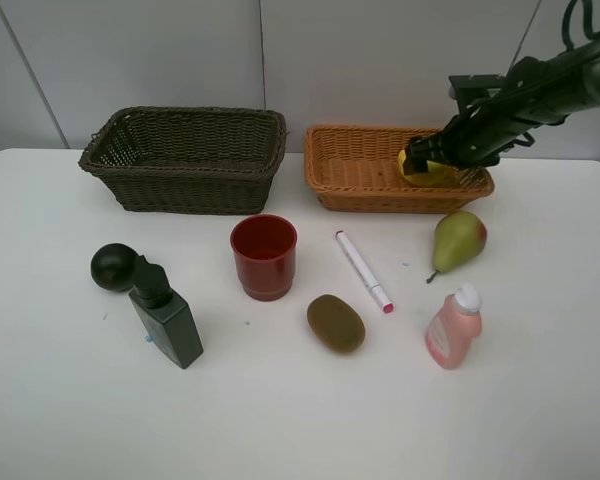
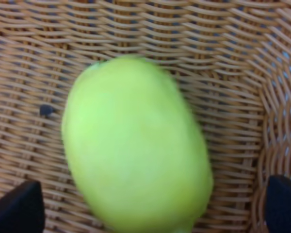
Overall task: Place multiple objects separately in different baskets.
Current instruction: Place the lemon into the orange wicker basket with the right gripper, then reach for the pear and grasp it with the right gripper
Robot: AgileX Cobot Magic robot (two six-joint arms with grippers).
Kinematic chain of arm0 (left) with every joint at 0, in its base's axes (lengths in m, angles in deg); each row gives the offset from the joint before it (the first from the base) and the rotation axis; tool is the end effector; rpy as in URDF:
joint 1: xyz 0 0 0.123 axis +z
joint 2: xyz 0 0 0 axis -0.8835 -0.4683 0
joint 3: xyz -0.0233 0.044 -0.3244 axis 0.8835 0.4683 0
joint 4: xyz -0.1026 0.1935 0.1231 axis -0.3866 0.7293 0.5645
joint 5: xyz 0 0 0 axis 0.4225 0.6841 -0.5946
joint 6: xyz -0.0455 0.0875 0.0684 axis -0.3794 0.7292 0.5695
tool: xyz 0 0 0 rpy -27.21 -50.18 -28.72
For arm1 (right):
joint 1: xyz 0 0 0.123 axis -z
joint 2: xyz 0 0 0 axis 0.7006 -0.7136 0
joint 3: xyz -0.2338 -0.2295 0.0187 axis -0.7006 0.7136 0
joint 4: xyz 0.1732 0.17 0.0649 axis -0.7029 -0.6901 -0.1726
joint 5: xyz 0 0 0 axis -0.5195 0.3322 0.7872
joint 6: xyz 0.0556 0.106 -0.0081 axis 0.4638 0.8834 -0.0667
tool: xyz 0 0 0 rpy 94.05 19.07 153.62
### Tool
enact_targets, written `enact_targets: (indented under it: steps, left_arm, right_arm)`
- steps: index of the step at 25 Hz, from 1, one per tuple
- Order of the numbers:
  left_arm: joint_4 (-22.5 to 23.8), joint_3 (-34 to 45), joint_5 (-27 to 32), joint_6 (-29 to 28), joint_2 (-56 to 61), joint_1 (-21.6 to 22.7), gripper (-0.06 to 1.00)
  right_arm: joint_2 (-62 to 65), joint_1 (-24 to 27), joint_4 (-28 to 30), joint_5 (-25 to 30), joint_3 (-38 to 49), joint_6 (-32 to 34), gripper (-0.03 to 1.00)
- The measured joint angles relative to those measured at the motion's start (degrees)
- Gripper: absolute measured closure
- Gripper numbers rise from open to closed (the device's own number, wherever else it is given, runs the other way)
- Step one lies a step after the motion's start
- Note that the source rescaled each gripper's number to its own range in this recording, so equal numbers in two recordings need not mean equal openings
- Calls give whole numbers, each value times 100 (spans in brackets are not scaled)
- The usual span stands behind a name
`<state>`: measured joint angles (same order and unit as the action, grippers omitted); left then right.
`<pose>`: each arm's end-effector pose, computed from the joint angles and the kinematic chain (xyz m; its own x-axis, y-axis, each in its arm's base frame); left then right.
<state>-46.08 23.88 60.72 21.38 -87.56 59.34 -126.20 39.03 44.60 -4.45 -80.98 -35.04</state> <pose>-0.0247 0.0011 0.2632 -0.4562 -0.0495 -0.8885 0.0152 0.9979 -0.0635 0.4947 0.0526 0.1539 -0.7707 -0.2165 -0.5993 -0.2342 0.9709 -0.0496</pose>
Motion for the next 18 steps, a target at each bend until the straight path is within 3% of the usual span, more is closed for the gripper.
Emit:
enact_targets:
  steps: [8,18]
  left_arm:
    - [0,0,0,0,0,0,-6]
    - [0,0,0,0,0,0,-6]
  right_arm:
    - [42,0,-8,65,-5,0,-3]
    - [1049,0,-15,979,-5,153,-3]
